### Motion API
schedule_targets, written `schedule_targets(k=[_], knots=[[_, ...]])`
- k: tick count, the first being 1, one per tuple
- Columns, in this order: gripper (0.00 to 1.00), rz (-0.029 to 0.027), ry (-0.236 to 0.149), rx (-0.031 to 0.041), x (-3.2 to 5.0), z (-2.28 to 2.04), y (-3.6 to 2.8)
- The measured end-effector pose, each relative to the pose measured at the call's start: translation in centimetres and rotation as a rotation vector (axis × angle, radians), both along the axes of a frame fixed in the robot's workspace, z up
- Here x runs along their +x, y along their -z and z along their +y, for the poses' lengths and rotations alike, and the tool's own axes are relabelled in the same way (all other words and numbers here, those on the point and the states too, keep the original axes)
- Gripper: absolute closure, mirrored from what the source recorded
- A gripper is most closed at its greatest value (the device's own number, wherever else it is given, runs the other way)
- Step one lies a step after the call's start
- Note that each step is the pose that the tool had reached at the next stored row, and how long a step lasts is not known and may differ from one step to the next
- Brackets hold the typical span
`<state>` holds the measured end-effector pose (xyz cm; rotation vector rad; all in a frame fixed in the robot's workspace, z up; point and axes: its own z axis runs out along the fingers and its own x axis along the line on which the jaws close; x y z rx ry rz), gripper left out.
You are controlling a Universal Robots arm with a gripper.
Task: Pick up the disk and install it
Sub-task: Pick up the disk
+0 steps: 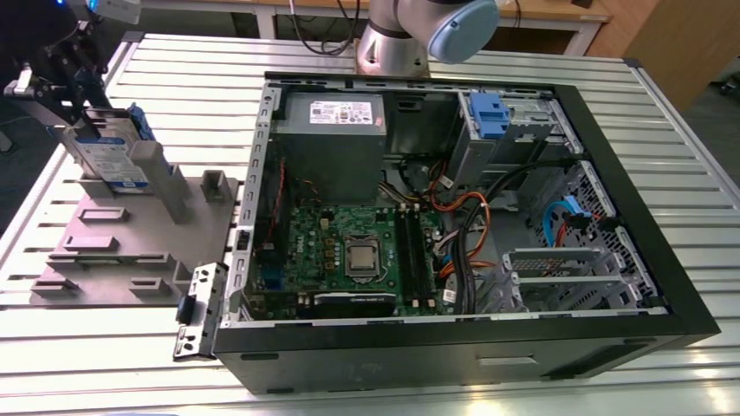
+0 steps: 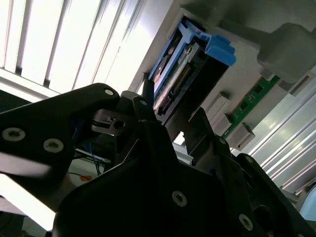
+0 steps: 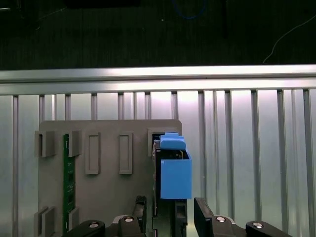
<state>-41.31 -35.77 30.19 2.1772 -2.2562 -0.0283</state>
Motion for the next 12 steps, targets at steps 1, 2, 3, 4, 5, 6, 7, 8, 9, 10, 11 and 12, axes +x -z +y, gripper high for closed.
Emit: schedule_targets(k=[1,2,3,4,5,6,7,8,9,10,11,12], knots=[[0.49,-0.0003,0.000,0.0001,0.00,-0.02,0.01],[0.49,-0.0002,0.000,0.0001,0.00,-0.02,0.01],[0.49,-0.0002,0.000,0.0001,0.00,-0.03,0.01],[0.49,-0.0004,0.000,0.0002,0.05,-0.03,0.02],[0.49,-0.0003,0.000,0.0001,0.13,-0.04,0.01],[0.49,-0.0004,0.000,0.0002,0.15,-0.03,0.02],[0.49,-0.0003,0.000,0.0001,0.15,-0.03,0.02],[0.49,-0.0003,0.000,0.0002,0.15,-0.03,0.02],[0.49,-0.0003,0.000,0.0002,0.17,-0.03,0.02],[0.49,-0.0002,0.000,0.0001,0.18,-0.03,0.02],[0.49,-0.0002,0.000,0.0001,0.19,-0.03,0.02],[0.49,-0.0002,0.000,0.0001,0.19,-0.03,0.02]])
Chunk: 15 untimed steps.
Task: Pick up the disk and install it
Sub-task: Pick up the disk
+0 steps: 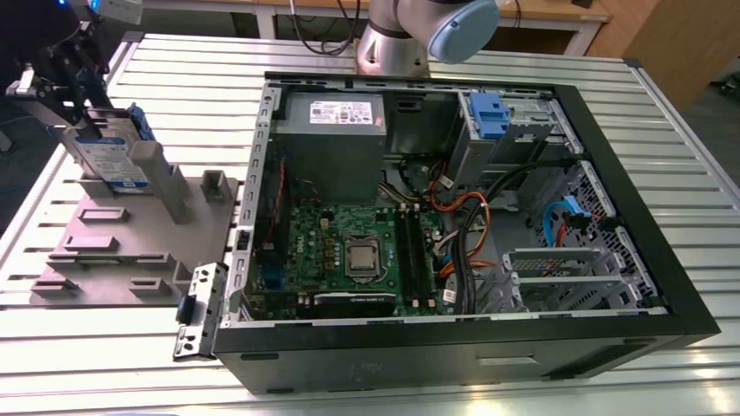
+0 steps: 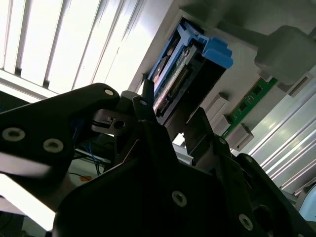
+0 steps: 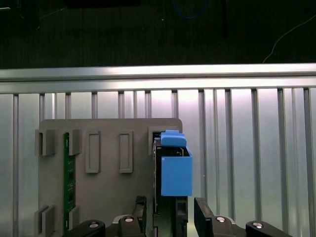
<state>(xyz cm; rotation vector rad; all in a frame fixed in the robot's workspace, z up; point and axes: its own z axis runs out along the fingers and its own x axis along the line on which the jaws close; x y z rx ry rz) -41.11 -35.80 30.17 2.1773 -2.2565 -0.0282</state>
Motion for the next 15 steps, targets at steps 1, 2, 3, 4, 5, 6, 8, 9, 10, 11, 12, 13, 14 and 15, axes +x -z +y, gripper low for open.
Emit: schedule_targets(k=[1,2,3,4,5,6,8,9,10,11,12,13,14,15], knots=[[0.49,0.0001,0.000,0.0000,0.01,0.00,0.00],[0.49,0.0000,0.000,0.0000,0.02,0.00,0.00],[0.51,0.0000,0.000,0.0000,0.03,0.00,0.00],[0.51,0.0000,0.000,0.0000,0.03,0.00,0.00],[0.58,-0.0001,0.000,0.0000,0.04,0.00,0.00],[0.58,0.0000,0.000,0.0000,0.05,0.00,0.00],[0.58,0.0000,0.000,0.0000,0.06,0.00,0.00],[0.58,0.0000,0.000,0.0000,0.07,0.00,0.00],[0.58,0.0000,0.000,0.0000,0.08,0.00,0.00],[0.58,0.0002,0.000,0.0000,0.08,-0.03,-0.01],[0.58,0.0000,0.000,0.0023,0.08,-0.11,-0.01],[0.58,0.0001,0.000,0.0030,0.07,-0.11,-0.05],[0.58,0.0001,0.000,0.0036,0.08,-0.12,-0.13],[0.58,0.0000,0.000,0.0039,0.08,-0.12,-0.20]])
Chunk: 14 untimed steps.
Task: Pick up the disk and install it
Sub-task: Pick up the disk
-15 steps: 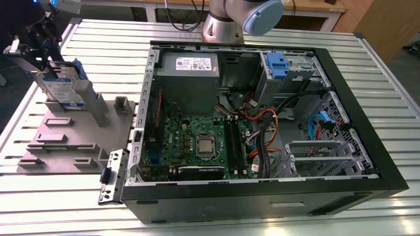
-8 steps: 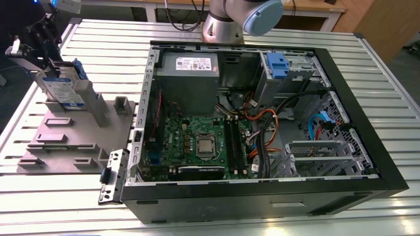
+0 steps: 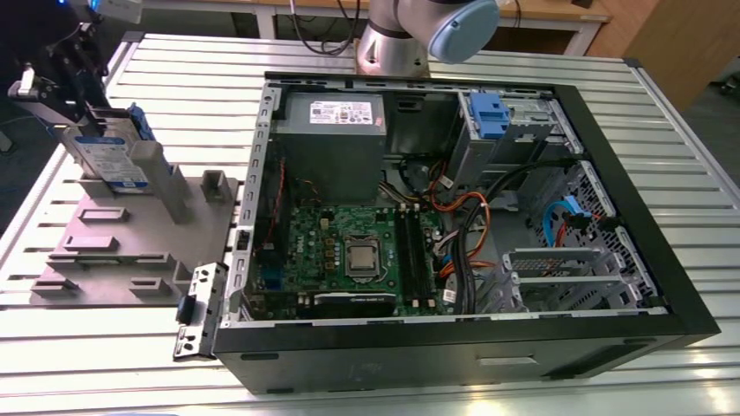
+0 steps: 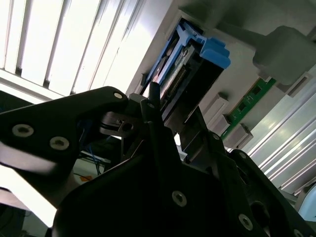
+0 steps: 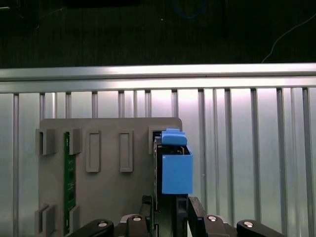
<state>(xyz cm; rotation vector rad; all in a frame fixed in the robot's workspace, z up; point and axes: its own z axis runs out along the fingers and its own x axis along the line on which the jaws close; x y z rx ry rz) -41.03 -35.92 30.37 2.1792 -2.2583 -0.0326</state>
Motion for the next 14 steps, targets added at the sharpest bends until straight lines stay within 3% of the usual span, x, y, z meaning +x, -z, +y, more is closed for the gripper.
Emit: schedule_targets(k=[14], knots=[[0.58,-0.0001,0.000,0.0008,0.00,-0.01,-0.09]])
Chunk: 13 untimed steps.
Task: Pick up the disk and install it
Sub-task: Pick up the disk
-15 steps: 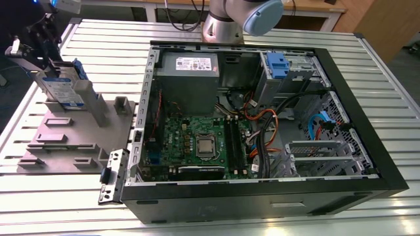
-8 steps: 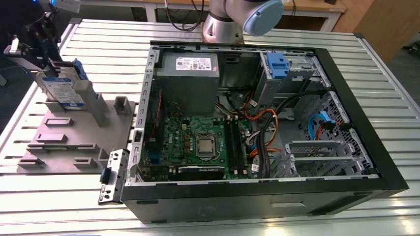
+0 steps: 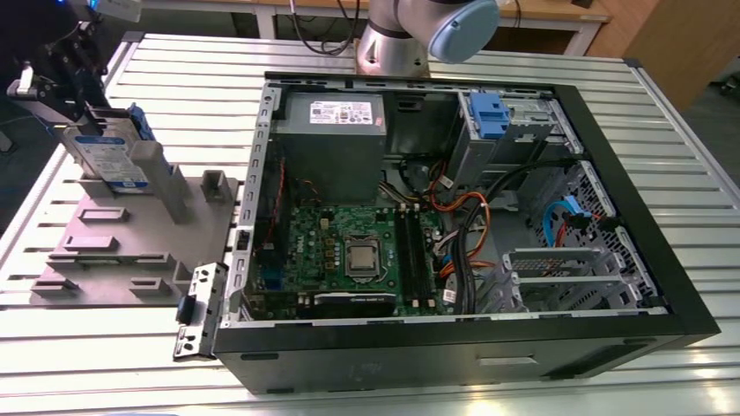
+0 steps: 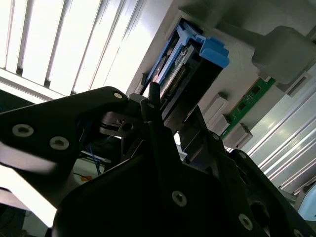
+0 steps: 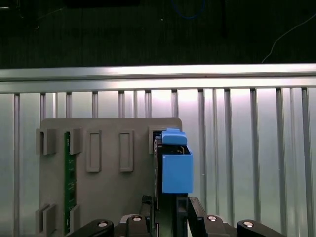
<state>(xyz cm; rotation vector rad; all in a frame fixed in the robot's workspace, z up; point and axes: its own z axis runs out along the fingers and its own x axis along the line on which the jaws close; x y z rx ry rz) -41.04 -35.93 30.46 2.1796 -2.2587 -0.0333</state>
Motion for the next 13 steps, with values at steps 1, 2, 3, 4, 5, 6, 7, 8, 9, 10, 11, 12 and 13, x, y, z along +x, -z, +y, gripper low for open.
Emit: schedule_targets(k=[1,2,3,4,5,6,7,8,9,10,11,12,13], knots=[[0.58,0.0000,0.000,0.0000,0.00,0.00,0.00],[0.58,0.0000,0.000,0.0000,0.00,0.06,0.00],[0.58,0.0001,0.000,0.0000,0.00,0.10,0.00],[0.58,0.0000,0.000,0.0000,0.00,0.11,0.00],[0.58,0.0001,0.000,0.0000,0.00,0.11,0.00],[0.58,0.0001,0.000,0.0000,0.00,0.12,0.00],[0.58,0.0001,0.000,0.0000,0.00,0.12,0.00],[0.58,0.0001,0.000,0.0000,0.00,0.12,0.00],[0.58,0.0001,0.000,0.0000,0.00,0.13,0.00],[0.58,0.0001,0.000,0.0000,0.00,0.14,0.00],[0.58,0.0001,0.000,0.0000,0.00,0.14,0.00],[0.58,0.0001,0.000,0.0000,0.00,0.14,0.00],[0.58,0.0001,0.000,0.0000,0.00,0.15,0.00]])
